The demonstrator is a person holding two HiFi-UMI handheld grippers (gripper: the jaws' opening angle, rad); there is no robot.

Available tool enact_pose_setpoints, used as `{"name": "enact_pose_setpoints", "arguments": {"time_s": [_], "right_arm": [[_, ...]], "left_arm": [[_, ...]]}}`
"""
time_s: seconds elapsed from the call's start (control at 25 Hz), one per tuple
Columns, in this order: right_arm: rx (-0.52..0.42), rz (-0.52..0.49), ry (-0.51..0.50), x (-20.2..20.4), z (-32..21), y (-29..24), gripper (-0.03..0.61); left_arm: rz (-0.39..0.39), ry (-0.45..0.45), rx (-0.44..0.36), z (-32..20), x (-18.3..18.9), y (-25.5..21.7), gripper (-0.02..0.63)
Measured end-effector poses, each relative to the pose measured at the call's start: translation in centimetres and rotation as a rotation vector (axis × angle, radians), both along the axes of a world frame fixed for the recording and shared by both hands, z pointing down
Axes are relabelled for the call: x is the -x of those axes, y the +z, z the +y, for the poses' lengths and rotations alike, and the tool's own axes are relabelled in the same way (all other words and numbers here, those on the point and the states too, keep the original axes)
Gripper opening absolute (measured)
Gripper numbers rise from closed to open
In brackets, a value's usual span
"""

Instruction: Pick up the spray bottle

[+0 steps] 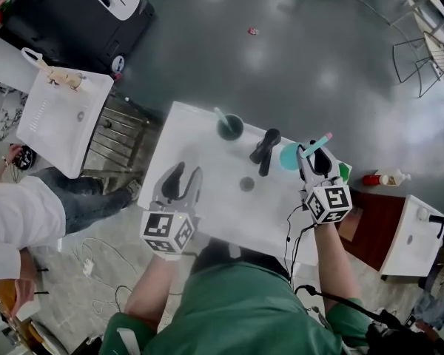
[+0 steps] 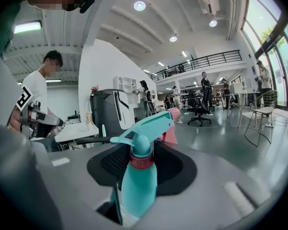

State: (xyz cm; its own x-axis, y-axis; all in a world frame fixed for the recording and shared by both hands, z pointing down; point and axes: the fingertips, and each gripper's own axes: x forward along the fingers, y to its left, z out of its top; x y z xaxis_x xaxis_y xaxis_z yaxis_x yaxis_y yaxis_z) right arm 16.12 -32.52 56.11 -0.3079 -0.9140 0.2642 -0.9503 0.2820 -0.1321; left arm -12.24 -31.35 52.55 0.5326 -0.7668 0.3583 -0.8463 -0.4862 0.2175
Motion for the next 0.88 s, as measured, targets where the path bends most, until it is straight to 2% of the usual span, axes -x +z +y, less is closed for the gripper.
{"name": "enact_pose_setpoints", "arguments": {"time_s": [0.88], "right_arm": [[-0.153,-0.038,0.054,-1.7,3.7,-12.6,0.149]], "left_arm": [[0.045,0.001,-0.107,1.8,-1.1,-6.3,0.155]]}}
